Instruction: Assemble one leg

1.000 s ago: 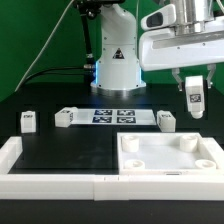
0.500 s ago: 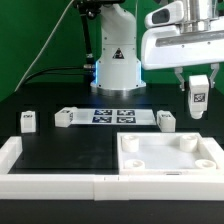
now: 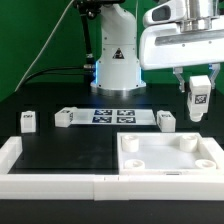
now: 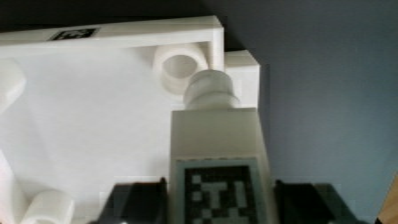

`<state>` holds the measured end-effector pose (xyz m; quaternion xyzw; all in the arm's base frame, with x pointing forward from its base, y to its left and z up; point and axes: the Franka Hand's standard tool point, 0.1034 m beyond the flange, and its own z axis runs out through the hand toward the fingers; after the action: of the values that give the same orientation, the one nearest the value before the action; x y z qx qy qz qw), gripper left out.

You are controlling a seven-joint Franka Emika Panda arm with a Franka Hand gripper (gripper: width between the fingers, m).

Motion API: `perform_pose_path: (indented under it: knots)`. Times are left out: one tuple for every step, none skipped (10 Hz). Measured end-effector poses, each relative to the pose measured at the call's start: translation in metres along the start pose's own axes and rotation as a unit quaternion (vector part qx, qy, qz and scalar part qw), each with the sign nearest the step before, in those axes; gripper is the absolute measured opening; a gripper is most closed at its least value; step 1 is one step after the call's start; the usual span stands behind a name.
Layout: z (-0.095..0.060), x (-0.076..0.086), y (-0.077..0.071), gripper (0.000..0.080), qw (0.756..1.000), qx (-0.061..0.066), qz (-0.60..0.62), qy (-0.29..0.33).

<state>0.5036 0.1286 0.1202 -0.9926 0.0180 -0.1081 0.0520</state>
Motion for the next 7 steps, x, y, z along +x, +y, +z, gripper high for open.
perform_pose_path:
  knots:
    - [-0.002,0.004,-0.002,0.029,0.999,0.006,-0.002,0.032]
    - [0.0,0.003,-0.005,0.029,0.997,0.014,-0.007,0.08]
    - [0.01,0.006,-0.006,0.029,0.994,0.018,-0.022,0.108]
    - [0.02,0.013,-0.002,0.029,0.994,0.012,-0.045,0.099]
    - [0.024,0.035,0.002,0.029,0.992,0.006,-0.068,0.108]
    - [0.028,0.047,0.007,0.029,0.99,0.002,-0.08,0.113]
    - [0.03,0.05,0.008,0.029,0.99,0.0,-0.087,0.113]
